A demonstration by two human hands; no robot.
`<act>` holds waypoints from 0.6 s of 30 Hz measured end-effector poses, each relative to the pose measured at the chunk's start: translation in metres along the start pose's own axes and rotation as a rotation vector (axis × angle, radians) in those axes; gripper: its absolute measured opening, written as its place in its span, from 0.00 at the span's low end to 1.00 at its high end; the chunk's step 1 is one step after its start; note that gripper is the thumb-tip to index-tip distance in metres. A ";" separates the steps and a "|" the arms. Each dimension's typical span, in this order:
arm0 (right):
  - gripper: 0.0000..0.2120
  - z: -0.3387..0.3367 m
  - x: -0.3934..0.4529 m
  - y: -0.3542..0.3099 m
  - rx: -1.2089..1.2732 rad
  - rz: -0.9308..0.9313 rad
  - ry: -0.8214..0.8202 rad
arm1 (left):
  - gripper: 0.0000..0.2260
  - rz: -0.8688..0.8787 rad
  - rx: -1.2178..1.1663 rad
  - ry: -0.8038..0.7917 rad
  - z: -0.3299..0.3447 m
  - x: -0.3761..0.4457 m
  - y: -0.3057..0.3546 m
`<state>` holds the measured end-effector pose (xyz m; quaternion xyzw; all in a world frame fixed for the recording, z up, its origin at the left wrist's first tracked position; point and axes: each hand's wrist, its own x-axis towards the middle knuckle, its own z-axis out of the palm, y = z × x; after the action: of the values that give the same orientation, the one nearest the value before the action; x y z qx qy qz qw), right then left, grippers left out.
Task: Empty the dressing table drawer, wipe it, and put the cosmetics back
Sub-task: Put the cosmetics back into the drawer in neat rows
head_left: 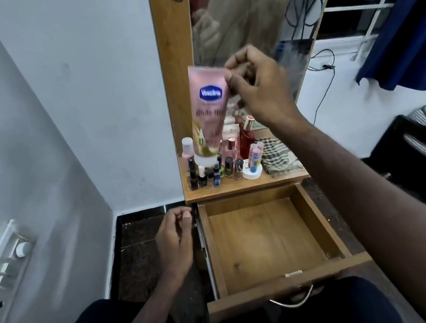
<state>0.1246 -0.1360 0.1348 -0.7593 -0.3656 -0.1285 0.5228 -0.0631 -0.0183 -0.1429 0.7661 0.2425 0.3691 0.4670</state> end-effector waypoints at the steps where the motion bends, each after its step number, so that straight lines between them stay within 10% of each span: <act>1: 0.04 -0.005 -0.017 0.005 0.018 0.079 -0.043 | 0.15 0.038 -0.011 -0.056 0.000 -0.005 0.005; 18: 0.02 0.057 -0.204 0.188 0.254 0.951 -0.177 | 0.07 0.130 0.411 -0.339 0.030 -0.010 0.008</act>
<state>0.1007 -0.2065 -0.1381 -0.7802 -0.0346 0.2346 0.5789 -0.0453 -0.0444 -0.1479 0.9095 0.1812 0.2079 0.3110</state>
